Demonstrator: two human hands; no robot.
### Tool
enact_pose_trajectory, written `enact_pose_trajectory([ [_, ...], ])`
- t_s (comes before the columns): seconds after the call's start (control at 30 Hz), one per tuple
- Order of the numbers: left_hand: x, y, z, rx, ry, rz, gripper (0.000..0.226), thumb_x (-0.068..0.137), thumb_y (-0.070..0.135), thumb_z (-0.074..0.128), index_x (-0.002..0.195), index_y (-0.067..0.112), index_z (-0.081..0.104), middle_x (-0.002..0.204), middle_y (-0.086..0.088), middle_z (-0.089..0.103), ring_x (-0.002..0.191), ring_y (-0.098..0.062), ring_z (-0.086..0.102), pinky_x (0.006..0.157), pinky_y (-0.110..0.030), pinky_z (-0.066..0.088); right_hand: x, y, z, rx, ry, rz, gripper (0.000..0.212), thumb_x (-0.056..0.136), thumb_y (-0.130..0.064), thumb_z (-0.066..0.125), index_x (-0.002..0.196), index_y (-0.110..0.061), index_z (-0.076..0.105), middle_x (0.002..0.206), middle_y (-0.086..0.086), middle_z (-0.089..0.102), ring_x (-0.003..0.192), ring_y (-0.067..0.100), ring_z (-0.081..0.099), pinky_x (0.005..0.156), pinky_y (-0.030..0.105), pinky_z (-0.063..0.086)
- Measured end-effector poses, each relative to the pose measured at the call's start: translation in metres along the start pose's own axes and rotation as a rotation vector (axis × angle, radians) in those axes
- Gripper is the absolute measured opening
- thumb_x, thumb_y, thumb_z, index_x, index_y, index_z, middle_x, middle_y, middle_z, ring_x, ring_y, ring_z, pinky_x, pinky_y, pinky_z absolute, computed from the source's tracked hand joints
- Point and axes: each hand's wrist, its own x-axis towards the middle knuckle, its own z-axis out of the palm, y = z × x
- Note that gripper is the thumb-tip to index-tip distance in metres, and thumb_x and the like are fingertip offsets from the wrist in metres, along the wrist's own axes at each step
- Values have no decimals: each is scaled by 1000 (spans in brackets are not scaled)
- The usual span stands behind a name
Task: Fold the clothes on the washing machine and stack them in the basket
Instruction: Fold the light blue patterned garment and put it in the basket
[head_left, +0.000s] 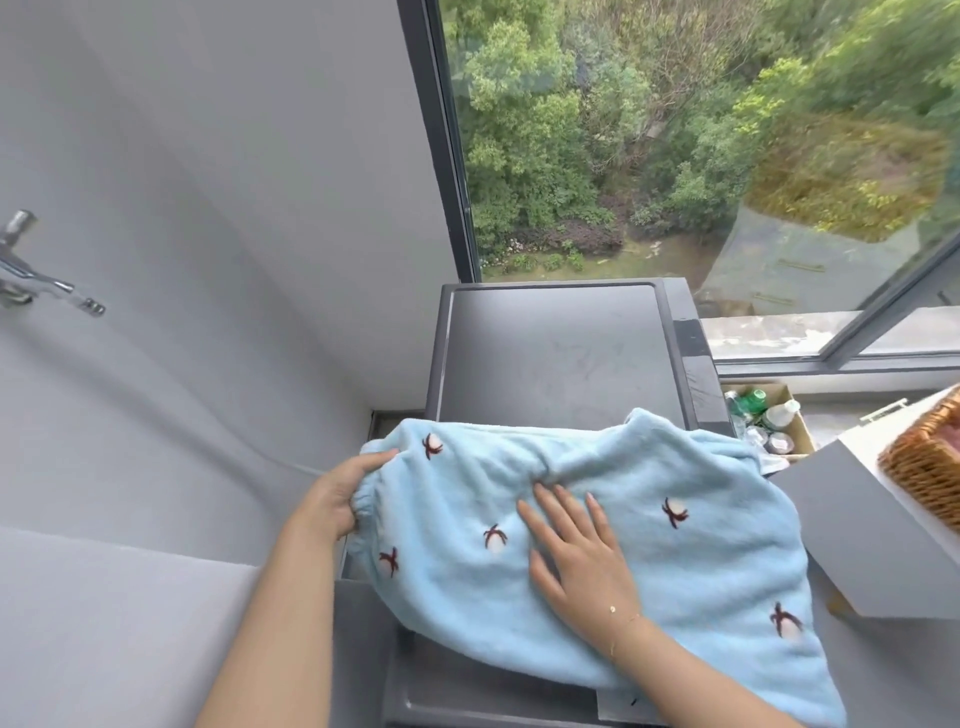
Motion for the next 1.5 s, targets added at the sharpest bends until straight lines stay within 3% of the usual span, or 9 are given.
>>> enact_pose_trajectory([
  [0.17,11,-15,-7,-78,116,211,24,92,14,60,114,4,61,105,-19,68,81,-23,71,72,-34,60,0,-1,-1,0,2,-4,54,89,-34,44,142,-28,44,153,-6,35,144,15,28,116,42,17],
  [0.37,8,-39,-2,271,409,296,47,92,55,51,120,17,57,119,-6,64,110,-22,59,98,-38,46,0,-2,-2,8,7,14,54,87,-33,45,142,-30,46,153,-8,35,142,15,31,117,41,16],
  [0.63,-24,-101,-3,39,104,43,65,66,86,49,107,38,63,101,6,72,104,-15,64,97,-38,48,-8,7,-14,18,136,230,58,90,-38,40,147,-29,38,160,2,21,148,21,13,119,43,6],
  [0.83,-21,-83,1,129,405,308,47,74,50,75,94,11,59,85,-6,70,85,-30,69,68,-33,52,-12,19,-19,-70,-14,298,57,93,-46,33,146,-27,39,156,0,29,146,17,16,118,41,5],
  [1.0,-31,-49,6,395,884,602,17,87,18,66,97,8,56,101,-14,64,90,-34,58,73,-37,40,-2,16,-28,75,-49,213,66,89,-57,12,151,-34,19,159,-10,-4,148,10,-6,118,26,-11],
  [1.17,-24,-29,-5,545,1074,480,27,81,7,61,108,9,61,121,-23,54,107,-41,50,88,-48,40,-22,27,-46,153,83,313,67,88,-50,17,147,-25,36,157,-7,12,147,11,6,118,26,-7],
  [1.27,-27,-23,12,746,1058,429,35,77,1,63,110,12,64,127,-23,48,116,-39,40,97,-48,28,-42,41,-62,336,148,382,53,91,-39,34,137,-20,53,150,-8,29,141,8,23,115,18,10],
  [1.33,-27,-18,45,829,965,603,41,71,-6,63,109,11,65,124,-20,52,114,-40,42,96,-49,30,-50,55,-70,343,301,428,39,88,-25,44,119,-16,65,139,-5,47,129,11,40,109,14,21],
  [1.5,-28,-6,169,981,217,1106,30,80,-1,62,103,18,65,110,1,60,106,-23,51,89,-30,37,-54,115,-96,452,484,685,37,79,7,48,106,-11,66,117,-2,57,115,19,50,100,20,31],
])
